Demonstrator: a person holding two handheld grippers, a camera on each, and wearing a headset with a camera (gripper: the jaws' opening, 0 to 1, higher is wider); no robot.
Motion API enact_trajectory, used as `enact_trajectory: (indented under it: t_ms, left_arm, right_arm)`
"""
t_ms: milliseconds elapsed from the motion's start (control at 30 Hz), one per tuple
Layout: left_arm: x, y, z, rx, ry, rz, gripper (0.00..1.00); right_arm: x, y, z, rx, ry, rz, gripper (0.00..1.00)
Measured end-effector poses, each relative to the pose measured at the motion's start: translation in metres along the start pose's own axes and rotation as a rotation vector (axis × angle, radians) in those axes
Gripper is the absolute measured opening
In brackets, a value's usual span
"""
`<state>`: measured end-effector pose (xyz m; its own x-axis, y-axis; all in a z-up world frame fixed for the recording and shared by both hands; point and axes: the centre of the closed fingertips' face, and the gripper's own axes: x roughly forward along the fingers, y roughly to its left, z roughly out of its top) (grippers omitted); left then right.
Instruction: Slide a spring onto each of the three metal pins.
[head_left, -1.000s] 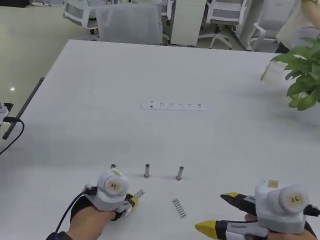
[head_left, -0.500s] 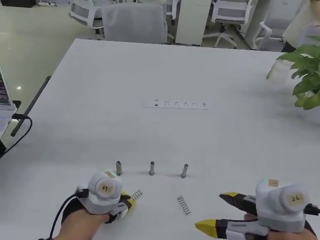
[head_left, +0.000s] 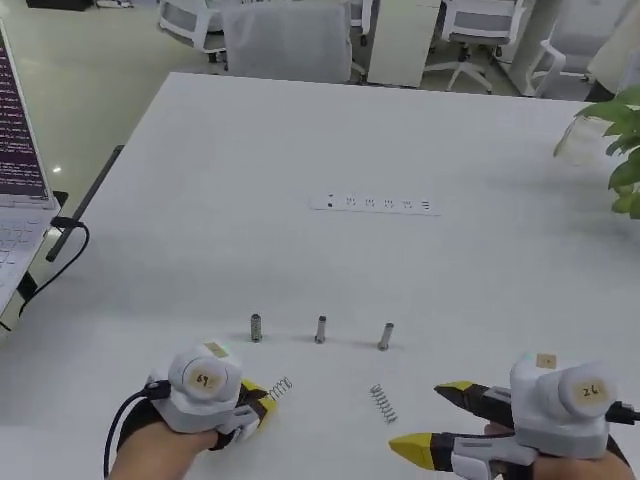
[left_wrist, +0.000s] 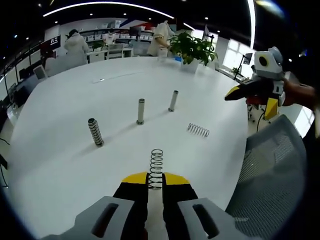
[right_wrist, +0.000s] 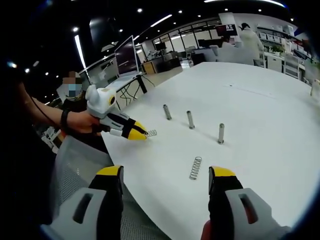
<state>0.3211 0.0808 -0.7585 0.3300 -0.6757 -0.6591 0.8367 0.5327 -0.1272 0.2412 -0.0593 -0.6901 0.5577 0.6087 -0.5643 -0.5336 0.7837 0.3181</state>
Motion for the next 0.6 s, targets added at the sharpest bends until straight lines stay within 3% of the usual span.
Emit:
enact_trajectory:
  t_ms: [300, 600]
  left_arm:
    - [-0.007, -0.006, 0.004, 0.012, -0.008, -0.019, 0.02]
    - [-0.012, -0.023, 0.012, 0.032, -0.035, -0.044, 0.02]
  right_arm:
    - [0.014, 0.009, 0.005, 0.000, -0.003, 0.036, 0.66]
    - [0.028, 0.022, 0.004, -0.008, 0.012, 0.079, 0.65]
